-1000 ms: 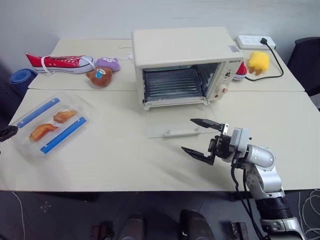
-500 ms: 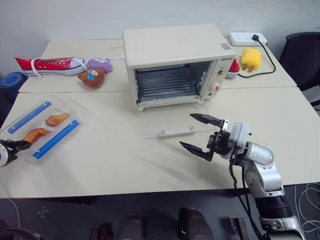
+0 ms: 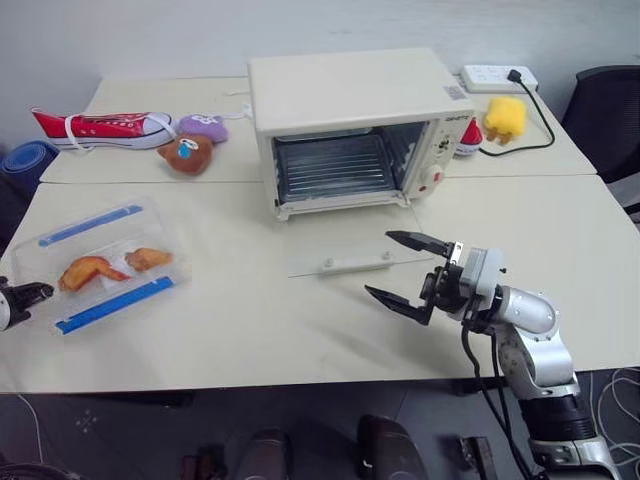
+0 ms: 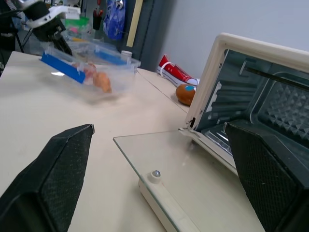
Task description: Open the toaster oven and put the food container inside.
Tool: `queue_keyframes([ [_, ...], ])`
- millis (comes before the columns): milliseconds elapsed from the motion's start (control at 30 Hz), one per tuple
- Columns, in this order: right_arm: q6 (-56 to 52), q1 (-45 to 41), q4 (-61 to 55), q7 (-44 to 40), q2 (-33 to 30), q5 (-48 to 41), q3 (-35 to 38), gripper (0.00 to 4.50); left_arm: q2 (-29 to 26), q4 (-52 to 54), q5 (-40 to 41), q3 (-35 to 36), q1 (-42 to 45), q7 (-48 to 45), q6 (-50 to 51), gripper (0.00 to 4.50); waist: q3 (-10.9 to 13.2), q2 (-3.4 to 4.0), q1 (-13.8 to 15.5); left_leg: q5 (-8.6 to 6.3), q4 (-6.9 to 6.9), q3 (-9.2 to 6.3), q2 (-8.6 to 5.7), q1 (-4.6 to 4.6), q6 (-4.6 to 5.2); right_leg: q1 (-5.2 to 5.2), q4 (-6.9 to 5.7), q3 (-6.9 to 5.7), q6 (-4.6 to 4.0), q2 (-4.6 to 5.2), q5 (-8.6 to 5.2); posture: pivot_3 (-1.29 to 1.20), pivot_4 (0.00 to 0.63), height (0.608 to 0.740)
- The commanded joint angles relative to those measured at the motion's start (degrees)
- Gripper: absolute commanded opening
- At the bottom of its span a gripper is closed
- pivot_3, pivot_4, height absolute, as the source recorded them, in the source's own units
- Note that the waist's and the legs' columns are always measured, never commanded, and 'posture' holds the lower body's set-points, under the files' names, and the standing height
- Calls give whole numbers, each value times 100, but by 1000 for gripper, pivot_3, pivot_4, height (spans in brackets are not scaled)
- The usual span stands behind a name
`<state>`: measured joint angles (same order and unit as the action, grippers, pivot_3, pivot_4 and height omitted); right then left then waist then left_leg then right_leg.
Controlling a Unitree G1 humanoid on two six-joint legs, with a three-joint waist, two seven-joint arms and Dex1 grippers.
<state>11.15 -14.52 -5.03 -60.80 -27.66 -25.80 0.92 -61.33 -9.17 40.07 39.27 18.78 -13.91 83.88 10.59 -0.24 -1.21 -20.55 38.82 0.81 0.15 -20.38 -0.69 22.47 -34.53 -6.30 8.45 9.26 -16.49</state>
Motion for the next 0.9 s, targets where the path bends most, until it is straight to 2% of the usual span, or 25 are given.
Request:
queue_keyframes([
  [33, -10, 145, -282, 68, -215, -109, 334, 4500, -205, 960, 377, -137, 294, -377, 568, 39, 0, 0, 20, -2, 4, 0, -1, -1, 2, 0, 0, 1, 0, 2, 0, 0, 150, 740],
  [133, -31, 327, -312, 219, -411, -19, 554, 4500, 48, 1685, 961, -831, 845, -330, 862, 39, 0, 0, 99, -2, 9, 0, -2, -1, 2, -1, -3, 4, 0, 4, 0, 0, 150, 740],
  [200, -62, 475, -371, 331, -525, -9, 717, 4500, 409, 1902, 1282, -1339, 1350, -80, 862, 39, 0, 0, 143, -2, 16, 0, -3, -1, 2, -3, -8, 7, 0, 5, 0, 0, 150, 740],
  [367, -212, 803, -709, 641, -642, 16, 939, 4500, 1434, 2107, 1289, -1965, 2297, 990, 862, 39, 0, -1, 168, -2, 27, 4, -8, -2, 3, -1, -19, 11, 0, 7, 0, 0, 150, 740],
  [467, -381, 1178, -1155, 890, -659, 0, 1076, 4500, 2497, 2059, 1177, -1997, 2740, 1797, 862, 39, 1, -1, 162, -2, 22, 9, -9, -2, 3, 4, -21, 14, 0, 7, 0, 0, 150, 740],
  [633, -599, 1574, -1767, 1345, -567, 78, 1121, 4500, 3761, 1690, 919, -1719, 3214, 2780, 862, 39, 2, -4, 209, -2, 29, 14, -12, -4, 5, 2, -18, 16, 1, 7, 0, 0, 150, 740],
  [900, -782, 1778, -2239, 1831, -423, 178, 1000, 4500, 4731, 1224, 635, -1698, 3651, 3435, 862, 39, 3, -7, 270, -1, 32, 16, -13, -4, 6, 1, -16, 17, 0, 6, 0, 0, 150, 740],
])
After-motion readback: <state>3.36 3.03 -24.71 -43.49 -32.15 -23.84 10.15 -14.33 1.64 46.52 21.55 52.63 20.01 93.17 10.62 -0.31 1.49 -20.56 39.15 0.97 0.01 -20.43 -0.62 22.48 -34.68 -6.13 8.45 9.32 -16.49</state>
